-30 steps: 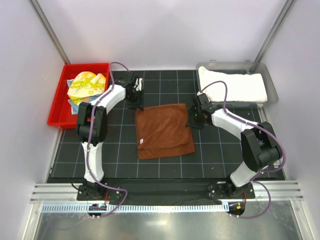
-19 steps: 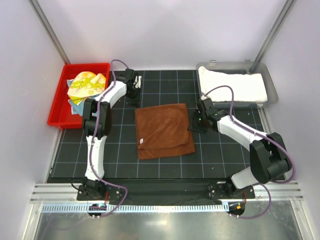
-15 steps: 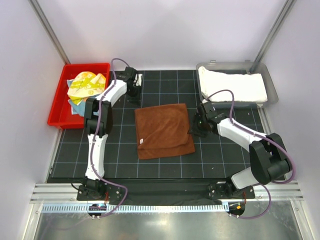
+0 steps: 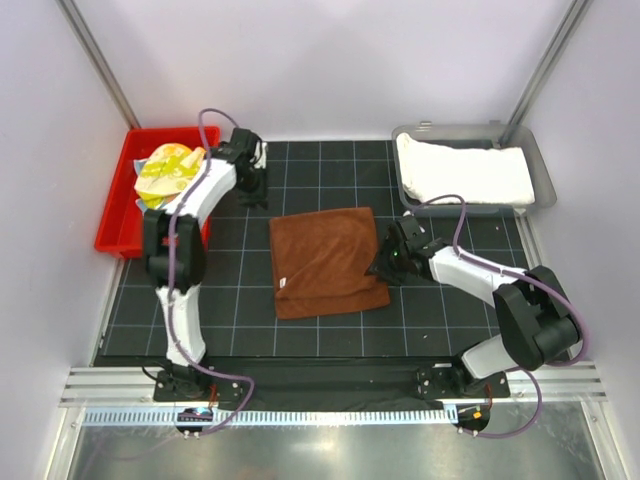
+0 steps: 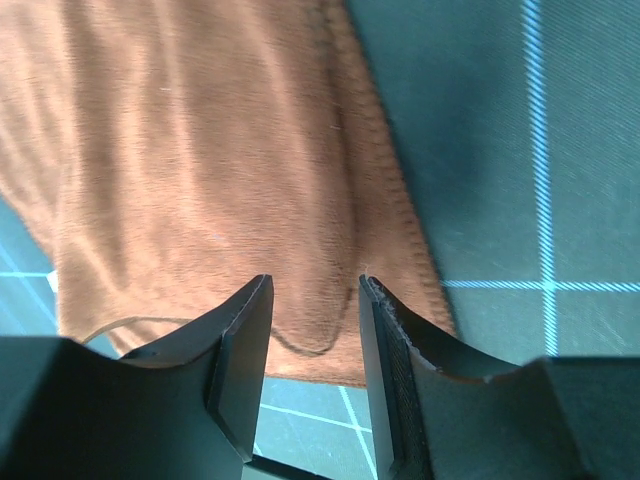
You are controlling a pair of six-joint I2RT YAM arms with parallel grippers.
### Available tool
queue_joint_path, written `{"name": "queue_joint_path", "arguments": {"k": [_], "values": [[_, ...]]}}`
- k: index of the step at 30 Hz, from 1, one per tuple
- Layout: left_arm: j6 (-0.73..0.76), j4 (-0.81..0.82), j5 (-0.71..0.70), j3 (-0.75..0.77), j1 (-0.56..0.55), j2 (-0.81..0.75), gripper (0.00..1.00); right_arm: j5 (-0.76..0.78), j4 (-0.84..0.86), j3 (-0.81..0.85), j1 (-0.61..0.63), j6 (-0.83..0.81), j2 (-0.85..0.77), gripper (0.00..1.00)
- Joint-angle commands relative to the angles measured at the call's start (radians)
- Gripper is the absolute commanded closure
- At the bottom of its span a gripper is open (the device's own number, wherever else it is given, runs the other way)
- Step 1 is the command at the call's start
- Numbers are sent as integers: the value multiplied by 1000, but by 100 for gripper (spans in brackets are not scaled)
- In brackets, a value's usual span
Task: Fold and stack the towels
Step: Fold the towel
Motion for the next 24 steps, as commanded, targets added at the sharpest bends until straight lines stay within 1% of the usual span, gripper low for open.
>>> {"name": "queue_joint_path", "arguments": {"k": [1, 2, 3, 4, 5, 6, 7, 9, 10, 12, 13, 14, 17, 21, 24], "values": [[-58, 14, -96, -192, 2, -299, 59, 47, 38, -13, 12, 56, -17, 53], [-65, 60, -90, -251, 2, -344, 57, 52, 38, -11, 18, 56, -17, 53], [-85, 76, -81, -361, 2, -396, 54, 57, 41, -10, 19, 56, -13, 52], [-105, 87, -81, -406, 0, -468, 54, 55, 47, -8, 24, 54, -7, 52], [-119, 106, -46, -450, -1, -508, 54, 54, 48, 3, 30, 57, 12, 52], [-130, 138, -20, -537, -3, -542, 54, 49, 51, 7, 31, 59, 21, 52], [-166, 154, 6, -573, -7, -603, 54, 46, 68, 12, 36, 62, 27, 52], [-185, 191, 43, -648, -12, -654, 54, 47, 85, 13, 41, 70, 32, 52], [-208, 200, 60, -711, -12, -706, 54, 49, 97, 18, 42, 70, 32, 52], [-219, 219, 88, -765, -12, -752, 53, 55, 102, 30, 44, 67, 39, 52], [-228, 240, 96, -815, -12, -772, 53, 60, 104, 45, 44, 64, 45, 52], [-249, 258, 115, -839, -13, -812, 53, 63, 104, 55, 44, 59, 47, 52], [-285, 307, 149, -917, -18, -863, 53, 69, 101, 96, 45, 45, 55, 52], [-305, 334, 156, -966, -29, -872, 53, 64, 90, 165, 50, 7, 111, 52], [-314, 350, 162, -994, -33, -872, 53, 6, 117, 199, 50, -10, 180, 52]]}}
